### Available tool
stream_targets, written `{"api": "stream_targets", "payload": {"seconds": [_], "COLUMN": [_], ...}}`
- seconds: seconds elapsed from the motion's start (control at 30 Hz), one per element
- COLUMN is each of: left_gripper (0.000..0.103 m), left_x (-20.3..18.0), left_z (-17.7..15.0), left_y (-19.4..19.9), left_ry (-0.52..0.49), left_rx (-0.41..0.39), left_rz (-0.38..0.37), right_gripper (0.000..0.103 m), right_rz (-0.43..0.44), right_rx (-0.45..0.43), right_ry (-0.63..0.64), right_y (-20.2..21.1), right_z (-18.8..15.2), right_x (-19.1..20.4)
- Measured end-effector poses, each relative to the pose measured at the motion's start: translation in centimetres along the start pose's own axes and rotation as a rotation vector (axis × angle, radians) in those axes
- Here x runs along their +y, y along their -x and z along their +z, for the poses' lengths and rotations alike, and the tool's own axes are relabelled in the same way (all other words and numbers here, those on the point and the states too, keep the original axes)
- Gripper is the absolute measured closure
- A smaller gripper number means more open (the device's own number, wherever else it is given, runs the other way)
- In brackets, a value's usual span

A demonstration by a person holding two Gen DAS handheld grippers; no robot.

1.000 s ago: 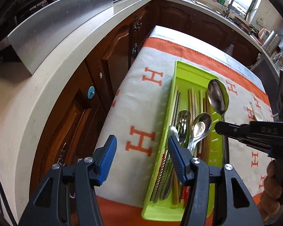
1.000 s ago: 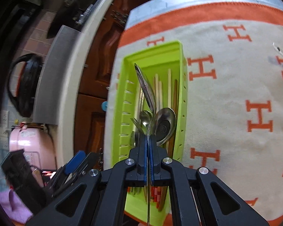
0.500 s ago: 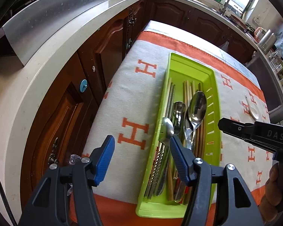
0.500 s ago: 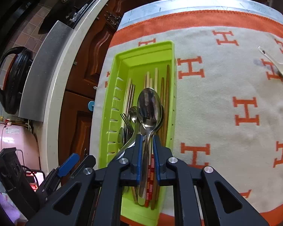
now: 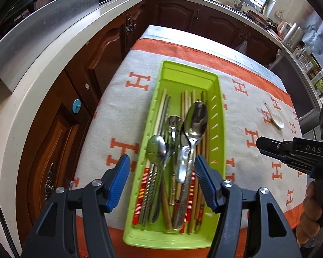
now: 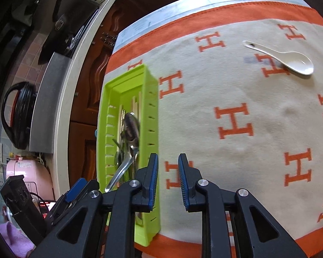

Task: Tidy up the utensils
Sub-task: 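Move the right tool to the white ceramic spoon and grasp it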

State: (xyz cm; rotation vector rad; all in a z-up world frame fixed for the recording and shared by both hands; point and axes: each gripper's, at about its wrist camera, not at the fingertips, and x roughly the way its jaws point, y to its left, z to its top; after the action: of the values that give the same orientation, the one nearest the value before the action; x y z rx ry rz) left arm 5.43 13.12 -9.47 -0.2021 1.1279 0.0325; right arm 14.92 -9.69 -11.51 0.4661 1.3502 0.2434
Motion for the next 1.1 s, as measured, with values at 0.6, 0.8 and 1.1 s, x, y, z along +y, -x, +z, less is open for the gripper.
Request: {"api": "stream_targets", "payload": {"seconds": [0.6,0.8,1.1], "left_gripper": [0.042,0.043,0.042], "left_x": [-10.1,-12.3,-13.4], "left_z": [3.6,4.3,5.1], "left_y": [-2.3,-3.9,-5.8], "left_ry": [-0.126,-0.142,-0.139], "left_rx": [0.014,0.042,0.07], "left_rz": [-0.101,-0.123,-0.125], "right_gripper": [0.07,0.068,0.068], "right_rz": [0.024,0.09,0.077], "right_rx": [-0.159,-0.208,-0.191], "right_ry": [-0.271,-0.411,-0.528], "right_y": [5.6,6.2,3.4], "right_z": [3.8,6.4,8.7], "right_x": [-13.3,-17.7,-21.3]}}
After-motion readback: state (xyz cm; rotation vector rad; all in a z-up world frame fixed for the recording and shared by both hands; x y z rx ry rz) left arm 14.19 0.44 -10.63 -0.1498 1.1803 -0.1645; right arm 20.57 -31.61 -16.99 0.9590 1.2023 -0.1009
